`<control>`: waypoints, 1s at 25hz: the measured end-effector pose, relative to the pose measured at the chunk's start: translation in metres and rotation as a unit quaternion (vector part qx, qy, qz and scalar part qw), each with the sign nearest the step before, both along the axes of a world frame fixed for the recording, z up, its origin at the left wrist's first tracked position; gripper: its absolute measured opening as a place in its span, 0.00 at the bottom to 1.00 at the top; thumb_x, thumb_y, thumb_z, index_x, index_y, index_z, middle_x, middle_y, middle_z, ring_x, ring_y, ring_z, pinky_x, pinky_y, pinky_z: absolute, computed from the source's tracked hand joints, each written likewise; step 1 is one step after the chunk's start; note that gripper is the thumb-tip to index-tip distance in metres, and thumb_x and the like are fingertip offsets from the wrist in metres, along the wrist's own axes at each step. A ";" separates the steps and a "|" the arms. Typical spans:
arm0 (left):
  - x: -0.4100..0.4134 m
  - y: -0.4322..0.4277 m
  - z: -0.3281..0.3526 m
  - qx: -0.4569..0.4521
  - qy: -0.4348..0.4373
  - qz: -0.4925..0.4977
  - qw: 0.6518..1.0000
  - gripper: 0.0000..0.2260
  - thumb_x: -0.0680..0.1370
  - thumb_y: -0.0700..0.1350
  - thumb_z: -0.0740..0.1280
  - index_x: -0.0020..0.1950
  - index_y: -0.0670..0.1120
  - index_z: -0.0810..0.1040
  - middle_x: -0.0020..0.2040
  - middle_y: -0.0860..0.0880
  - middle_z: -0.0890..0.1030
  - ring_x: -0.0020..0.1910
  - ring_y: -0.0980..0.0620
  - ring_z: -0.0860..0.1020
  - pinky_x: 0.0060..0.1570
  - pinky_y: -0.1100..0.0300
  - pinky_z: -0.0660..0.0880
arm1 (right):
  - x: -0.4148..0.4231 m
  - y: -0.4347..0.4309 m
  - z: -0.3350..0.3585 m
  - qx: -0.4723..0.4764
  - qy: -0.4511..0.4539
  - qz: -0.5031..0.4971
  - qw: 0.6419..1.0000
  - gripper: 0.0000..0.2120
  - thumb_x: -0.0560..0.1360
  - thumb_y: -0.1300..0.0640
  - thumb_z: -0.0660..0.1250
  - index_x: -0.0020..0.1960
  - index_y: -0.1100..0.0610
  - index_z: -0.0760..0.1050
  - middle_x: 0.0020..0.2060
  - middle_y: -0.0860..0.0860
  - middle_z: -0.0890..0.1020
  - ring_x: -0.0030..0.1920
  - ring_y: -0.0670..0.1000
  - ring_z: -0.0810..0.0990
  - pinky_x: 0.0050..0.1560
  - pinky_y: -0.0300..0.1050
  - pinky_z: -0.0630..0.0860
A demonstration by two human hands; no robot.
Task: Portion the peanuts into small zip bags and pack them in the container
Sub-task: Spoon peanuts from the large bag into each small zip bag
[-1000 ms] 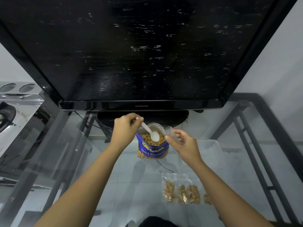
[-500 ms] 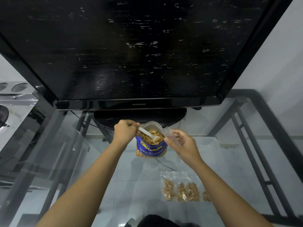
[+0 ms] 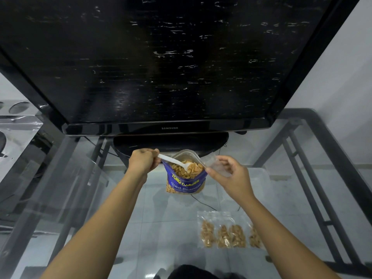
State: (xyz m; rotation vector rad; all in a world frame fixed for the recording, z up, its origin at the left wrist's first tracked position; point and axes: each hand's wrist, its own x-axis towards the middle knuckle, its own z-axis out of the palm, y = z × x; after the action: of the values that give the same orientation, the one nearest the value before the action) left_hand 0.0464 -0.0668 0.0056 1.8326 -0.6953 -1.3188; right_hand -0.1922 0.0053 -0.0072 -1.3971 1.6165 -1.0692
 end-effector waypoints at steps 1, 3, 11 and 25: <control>0.004 -0.001 -0.001 -0.002 -0.003 0.005 1.000 0.08 0.77 0.41 0.64 0.49 0.37 0.79 0.30 0.45 0.76 0.27 0.54 0.72 0.24 0.67 0.71 | -0.002 -0.001 0.000 -0.011 0.028 0.005 1.000 0.20 0.64 0.47 0.76 0.54 0.49 0.76 0.46 0.42 0.80 0.48 0.40 0.77 0.45 0.27 0.72; 0.011 -0.003 -0.002 -0.008 -0.004 0.015 1.000 0.08 0.77 0.41 0.64 0.49 0.37 0.79 0.29 0.46 0.76 0.26 0.53 0.71 0.26 0.66 0.71 | -0.004 -0.003 0.001 -0.039 0.100 0.031 0.994 0.22 0.63 0.45 0.76 0.54 0.50 0.77 0.46 0.45 0.80 0.46 0.43 0.78 0.47 0.33 0.74; 0.025 -0.014 0.028 -0.060 0.013 0.017 0.998 0.07 0.77 0.41 0.64 0.40 0.42 0.78 0.32 0.46 0.75 0.29 0.53 0.71 0.31 0.64 0.71 | 0.017 -0.018 0.005 -0.073 0.239 0.076 0.965 0.23 0.64 0.41 0.74 0.54 0.54 0.77 0.45 0.48 0.80 0.47 0.49 0.78 0.46 0.46 0.77; -0.019 0.014 0.130 -0.344 -0.274 -0.290 0.850 0.05 0.75 0.48 0.68 0.44 0.49 0.83 0.33 0.53 0.82 0.34 0.59 0.80 0.39 0.68 0.75 | 0.055 -0.020 0.014 -0.152 0.078 -0.012 0.985 0.26 0.62 0.37 0.71 0.53 0.52 0.79 0.43 0.42 0.79 0.41 0.39 0.77 0.44 0.35 0.75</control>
State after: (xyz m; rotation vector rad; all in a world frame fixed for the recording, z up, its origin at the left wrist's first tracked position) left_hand 0.0278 -0.0525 0.1359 1.4068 -1.8724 -0.6728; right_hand -0.1368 -0.0149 0.0064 -1.7005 1.6337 -1.2898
